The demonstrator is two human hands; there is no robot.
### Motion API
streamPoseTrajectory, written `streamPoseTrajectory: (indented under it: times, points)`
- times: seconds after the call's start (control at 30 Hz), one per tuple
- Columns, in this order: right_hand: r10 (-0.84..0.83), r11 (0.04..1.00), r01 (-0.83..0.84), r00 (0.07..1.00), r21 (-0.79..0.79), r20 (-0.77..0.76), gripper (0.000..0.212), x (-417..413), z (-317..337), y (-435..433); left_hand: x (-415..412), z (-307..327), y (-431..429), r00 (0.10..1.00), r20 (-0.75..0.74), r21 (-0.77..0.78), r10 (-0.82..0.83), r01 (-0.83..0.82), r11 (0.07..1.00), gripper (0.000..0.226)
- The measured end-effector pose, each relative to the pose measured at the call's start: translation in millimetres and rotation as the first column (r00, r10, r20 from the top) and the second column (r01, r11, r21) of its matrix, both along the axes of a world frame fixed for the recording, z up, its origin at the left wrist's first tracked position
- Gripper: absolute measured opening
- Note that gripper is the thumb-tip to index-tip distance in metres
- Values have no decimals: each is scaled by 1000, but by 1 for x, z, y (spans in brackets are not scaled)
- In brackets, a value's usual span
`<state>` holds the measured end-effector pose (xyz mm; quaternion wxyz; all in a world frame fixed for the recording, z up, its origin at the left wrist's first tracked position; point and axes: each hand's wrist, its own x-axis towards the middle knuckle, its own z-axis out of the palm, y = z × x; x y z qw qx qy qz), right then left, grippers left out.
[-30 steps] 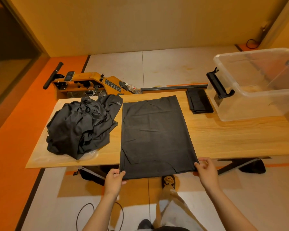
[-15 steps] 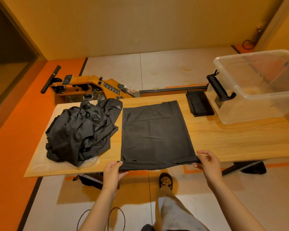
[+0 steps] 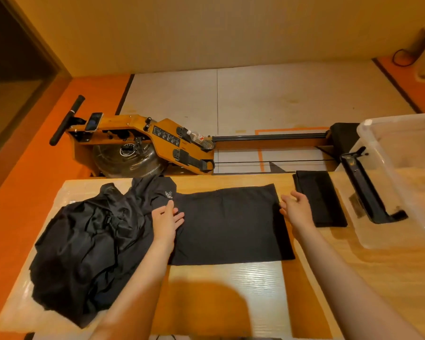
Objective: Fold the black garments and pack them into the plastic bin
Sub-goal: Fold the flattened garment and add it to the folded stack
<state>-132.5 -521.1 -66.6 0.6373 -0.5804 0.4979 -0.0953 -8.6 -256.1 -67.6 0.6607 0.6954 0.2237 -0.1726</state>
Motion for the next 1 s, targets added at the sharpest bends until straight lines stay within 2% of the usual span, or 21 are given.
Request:
streamPoseTrajectory:
  times: [0.07, 0.1, 0.13, 0.2, 0.27, 0.3, 0.37, 0.47, 0.6, 0.7, 0.77, 0.8, 0.9, 0.93, 1.0]
  points:
    - [117, 980, -131, 988, -153, -97, 47, -2, -11, 4, -13, -11, -3, 994, 82, 202, -72, 55, 978, 34]
    - [185, 941, -215, 974, -262, -134, 46, -6, -15, 8, -22, -17, -3, 978, 137, 338, -157, 103, 936, 34]
    - [252, 862, -306, 950, -403, -183, 46, -10, -19, 12, -31, -25, -2, 938, 208, 489, -276, 145, 860, 34]
    - [346, 575, -495, 868, -651, -355, 45, -17, -30, 21, -45, -40, -1, 785, 262, 750, -561, 200, 631, 46]
    - [389, 300, -637, 761, -710, -519, 45, -24, -48, 28, -52, -59, -2, 661, 131, 884, -739, 260, 388, 60]
    - [407, 220, -692, 706, -688, -580, 48, -27, -56, 30, -54, -66, -4, 625, 66, 908, -778, 286, 307, 63]
    - [422, 125, -766, 617, -631, -665, 52, -38, -70, 34, -57, -73, -5, 599, -10, 923, -801, 315, 223, 67]
    - [400, 122, -807, 572, -577, -716, 54, -51, -75, 40, -56, -77, 1, 532, -92, 931, -842, 346, 117, 72]
    - [309, 227, -783, 621, -578, -720, 55, -63, -72, 65, -26, -82, 12, 387, -149, 948, -910, 319, -20, 66]
    - [284, 276, -769, 638, -576, -716, 56, -79, -62, 95, -1, -74, 22, 270, -143, 968, -952, 239, -78, 59]
    - [288, 276, -757, 653, -593, -700, 55, -86, -56, 102, -4, -61, 18, 269, -116, 975, -956, 217, -57, 61]
    - [296, 246, -748, 663, -616, -687, 54, -85, -54, 101, -14, -56, 13, 291, -92, 974, -952, 227, -25, 61]
    - [372, 84, -762, 622, -642, -689, 52, -74, -59, 86, -69, -59, -1, 349, -45, 934, -936, 347, 84, 62]
    - [394, 46, -786, 581, -616, -712, 52, -73, -60, 81, -86, -63, -3, 347, -55, 913, -936, 398, 94, 61]
    - [404, 66, -828, 532, -556, -744, 56, -81, -65, 77, -102, -71, 1, 289, -94, 907, -953, 420, 37, 62]
